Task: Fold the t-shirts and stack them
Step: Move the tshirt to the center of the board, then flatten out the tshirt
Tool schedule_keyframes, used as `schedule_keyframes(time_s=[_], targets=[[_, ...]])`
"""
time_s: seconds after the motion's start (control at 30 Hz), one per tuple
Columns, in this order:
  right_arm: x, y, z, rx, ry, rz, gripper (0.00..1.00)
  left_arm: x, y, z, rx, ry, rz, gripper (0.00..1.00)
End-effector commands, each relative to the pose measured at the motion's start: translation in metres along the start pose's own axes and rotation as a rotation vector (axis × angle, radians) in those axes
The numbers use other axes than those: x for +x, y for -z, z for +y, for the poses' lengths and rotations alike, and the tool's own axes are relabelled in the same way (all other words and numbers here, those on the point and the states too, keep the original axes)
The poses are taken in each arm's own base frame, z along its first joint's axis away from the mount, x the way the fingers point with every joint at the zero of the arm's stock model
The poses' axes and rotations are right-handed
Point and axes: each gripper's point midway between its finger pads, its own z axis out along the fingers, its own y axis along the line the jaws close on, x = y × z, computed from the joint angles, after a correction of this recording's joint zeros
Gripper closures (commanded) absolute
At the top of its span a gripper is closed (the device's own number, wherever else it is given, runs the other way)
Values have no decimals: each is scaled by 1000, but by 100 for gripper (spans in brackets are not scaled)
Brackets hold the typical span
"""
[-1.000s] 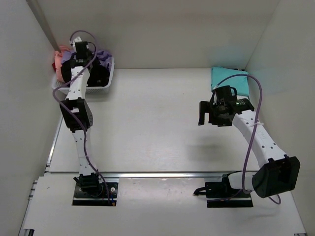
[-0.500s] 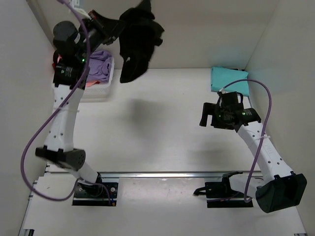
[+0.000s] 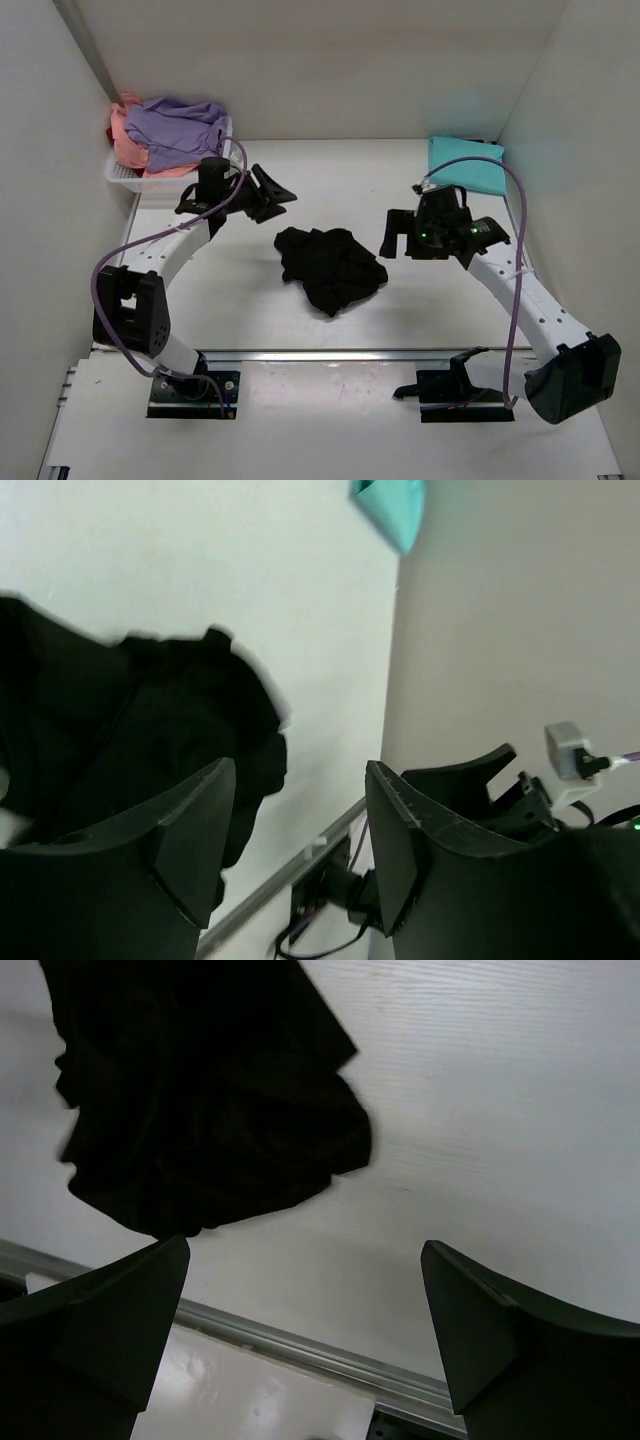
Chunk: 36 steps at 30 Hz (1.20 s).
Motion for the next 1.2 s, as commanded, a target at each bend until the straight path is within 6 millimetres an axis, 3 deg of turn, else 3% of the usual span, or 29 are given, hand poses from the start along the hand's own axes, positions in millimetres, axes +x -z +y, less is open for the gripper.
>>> schedule_keyframes(time_s=[0.0, 0.07, 0.17, 0.23, 0.27, 0.37, 0.5, 0.7, 0.83, 0.87, 0.93, 0.97, 1.0, 1.07, 1.17], targets=[[-18, -9, 33, -106, 27, -36, 1, 4, 24, -29, 76, -113, -19, 34], [-16, -19, 39, -126, 44, -20, 2, 13, 23, -9, 10, -135, -3, 33], [-11, -38, 42, -141, 66, 12, 14, 37, 20, 35, -130, -157, 50, 32], [-4, -54, 42, -161, 66, 52, 44, 45, 18, 57, -196, -156, 68, 32], [1, -60, 41, -161, 61, 73, 51, 46, 15, 70, -234, -156, 72, 33], [13, -88, 34, -123, 62, 133, 27, 44, 1, 104, -341, -137, 95, 34], [12, -110, 17, -52, 46, 139, 18, 47, -20, 133, -399, -106, 142, 32], [1, -144, -9, 0, 32, 137, 11, 59, -49, 157, -433, -89, 207, 33], [-10, -163, -16, 3, 69, 167, 12, 64, -63, 160, -437, -103, 233, 33], [-4, -170, -16, 3, 82, 198, 18, 64, -65, 159, -433, -94, 235, 37], [-18, -174, -8, -25, 118, 183, 36, 65, -69, 157, -414, -86, 243, 54], [-21, -175, -4, -37, 123, 187, 53, 65, -69, 153, -396, -84, 244, 72], [-24, -176, -2, -45, 134, 182, 95, 59, -69, 153, -394, -72, 231, 88], [-31, -172, 1, -50, 117, 176, 100, 54, -67, 143, -372, -70, 219, 100], [-68, -150, 5, -55, 108, 82, 100, 27, -60, 116, -357, -115, 156, 100]])
